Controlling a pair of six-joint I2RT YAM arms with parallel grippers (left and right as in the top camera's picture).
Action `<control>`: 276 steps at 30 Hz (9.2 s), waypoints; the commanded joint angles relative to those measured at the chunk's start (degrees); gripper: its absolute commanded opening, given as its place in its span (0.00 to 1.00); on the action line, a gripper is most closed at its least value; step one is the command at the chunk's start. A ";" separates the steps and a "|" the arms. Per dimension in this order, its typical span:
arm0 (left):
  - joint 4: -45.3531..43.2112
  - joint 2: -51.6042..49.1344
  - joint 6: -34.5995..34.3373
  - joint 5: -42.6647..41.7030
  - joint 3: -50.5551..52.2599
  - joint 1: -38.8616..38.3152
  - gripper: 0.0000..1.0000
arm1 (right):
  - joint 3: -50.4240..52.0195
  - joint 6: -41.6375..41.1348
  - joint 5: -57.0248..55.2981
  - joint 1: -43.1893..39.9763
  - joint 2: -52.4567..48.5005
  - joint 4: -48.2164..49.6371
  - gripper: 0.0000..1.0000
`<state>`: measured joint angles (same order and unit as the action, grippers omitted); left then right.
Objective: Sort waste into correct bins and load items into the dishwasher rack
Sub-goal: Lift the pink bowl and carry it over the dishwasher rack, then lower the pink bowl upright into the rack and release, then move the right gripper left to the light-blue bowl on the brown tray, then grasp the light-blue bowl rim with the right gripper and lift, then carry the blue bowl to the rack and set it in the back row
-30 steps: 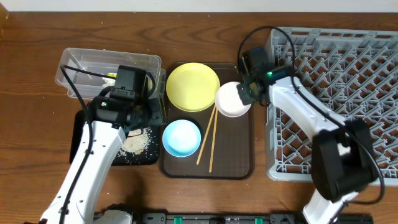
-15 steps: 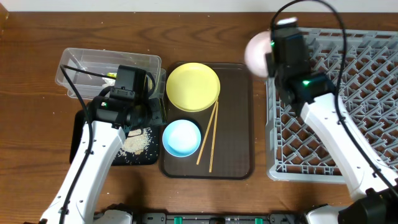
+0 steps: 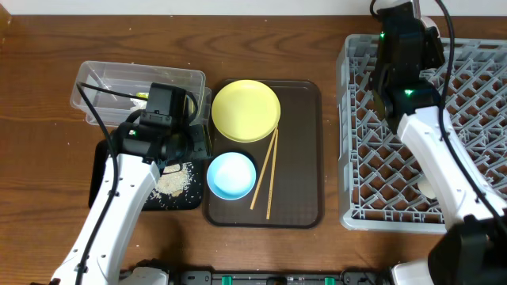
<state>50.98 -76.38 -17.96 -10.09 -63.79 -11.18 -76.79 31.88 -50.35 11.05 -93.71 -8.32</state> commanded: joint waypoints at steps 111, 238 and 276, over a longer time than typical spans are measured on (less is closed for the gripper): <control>-0.61 0.31 0.33 0.68 -0.17 0.13 0.61 | -0.33 5.27 -5.14 -2.91 -13.46 12.17 0.01; 5.77 7.91 0.13 4.76 -0.20 15.50 0.75 | -0.85 -43.23 43.30 21.49 1.25 -32.65 0.01; 6.01 7.91 0.11 4.72 -0.20 15.50 0.75 | -0.83 -2.40 -8.87 -14.40 -9.57 4.37 0.01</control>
<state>56.77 -68.51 -17.96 -5.96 -63.77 4.08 -77.12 28.03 -55.86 -3.11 -100.79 -5.63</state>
